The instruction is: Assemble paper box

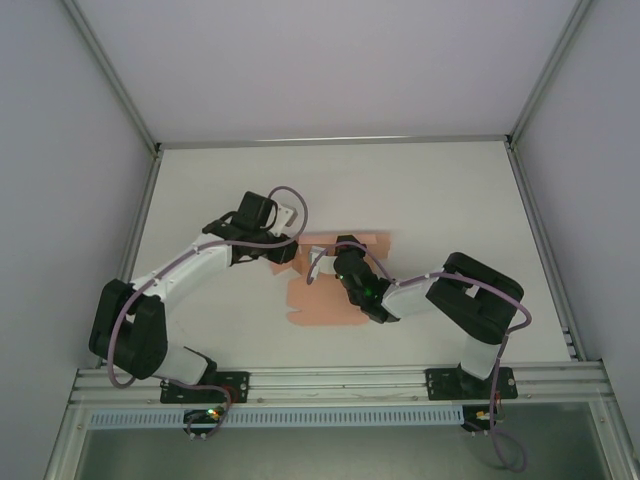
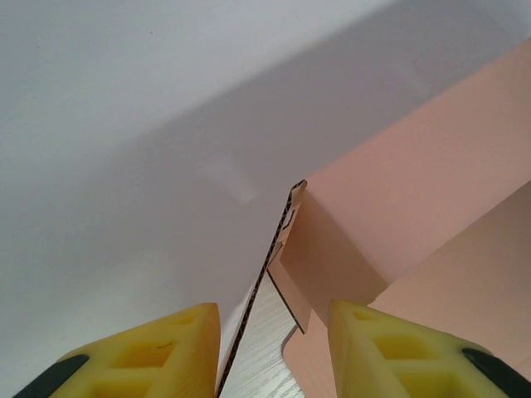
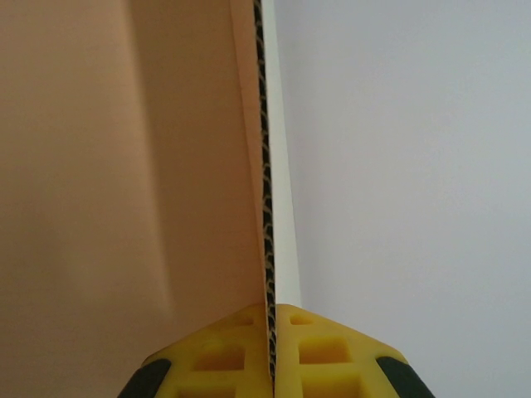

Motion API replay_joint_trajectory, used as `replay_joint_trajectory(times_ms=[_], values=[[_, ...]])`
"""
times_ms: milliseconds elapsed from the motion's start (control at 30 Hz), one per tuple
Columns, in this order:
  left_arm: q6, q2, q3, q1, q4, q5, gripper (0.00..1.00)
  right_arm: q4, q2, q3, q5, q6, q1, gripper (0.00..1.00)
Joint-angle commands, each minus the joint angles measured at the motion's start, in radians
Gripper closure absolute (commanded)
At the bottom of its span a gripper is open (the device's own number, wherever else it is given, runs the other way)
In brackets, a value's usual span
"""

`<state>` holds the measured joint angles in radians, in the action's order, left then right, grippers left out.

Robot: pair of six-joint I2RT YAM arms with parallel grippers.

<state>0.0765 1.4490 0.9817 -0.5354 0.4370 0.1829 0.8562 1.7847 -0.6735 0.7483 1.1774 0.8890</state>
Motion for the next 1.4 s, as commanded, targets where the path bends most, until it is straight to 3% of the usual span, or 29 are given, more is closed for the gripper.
replay_joint_trajectory(times_ms=[0, 333, 467, 700, 833, 967, 1167, 1233, 1367], values=[[0.041, -0.014, -0.040, -0.003, 0.104, -0.026, 0.62, -0.058, -0.009, 0.015, 0.017, -0.035, -0.010, 1.00], [0.031, -0.016, -0.065, 0.050, 0.128, -0.044, 0.60, -0.067, -0.015, 0.020, 0.010, -0.036, -0.015, 1.00], [0.011, -0.019, -0.080, 0.094, 0.104, -0.021, 0.53, -0.070, -0.016, 0.022, 0.003, -0.040, -0.016, 1.00], [-0.042, 0.005, -0.089, 0.190, -0.040, 0.194, 0.45, -0.073, -0.014, 0.022, -0.001, -0.038, -0.015, 1.00], [-0.128, 0.029, -0.085, 0.207, -0.082, 0.204, 0.40, -0.082, -0.021, 0.022, -0.008, -0.043, -0.015, 1.00], [-0.183, 0.079, -0.035, 0.278, -0.073, 0.345, 0.33, -0.086, -0.024, 0.020, -0.010, -0.042, -0.016, 1.00], [-0.256, 0.225, 0.103, 0.281, 0.016, 0.507, 0.27, -0.092, -0.016, 0.017, -0.014, -0.047, -0.015, 1.00], [-0.283, 0.249, 0.120, 0.263, 0.028, 0.526, 0.30, -0.091, -0.012, 0.013, -0.012, -0.045, -0.015, 1.00], [-0.278, 0.262, 0.133, 0.246, 0.048, 0.502, 0.63, -0.087, -0.007, 0.011, -0.007, -0.038, -0.015, 1.00]])
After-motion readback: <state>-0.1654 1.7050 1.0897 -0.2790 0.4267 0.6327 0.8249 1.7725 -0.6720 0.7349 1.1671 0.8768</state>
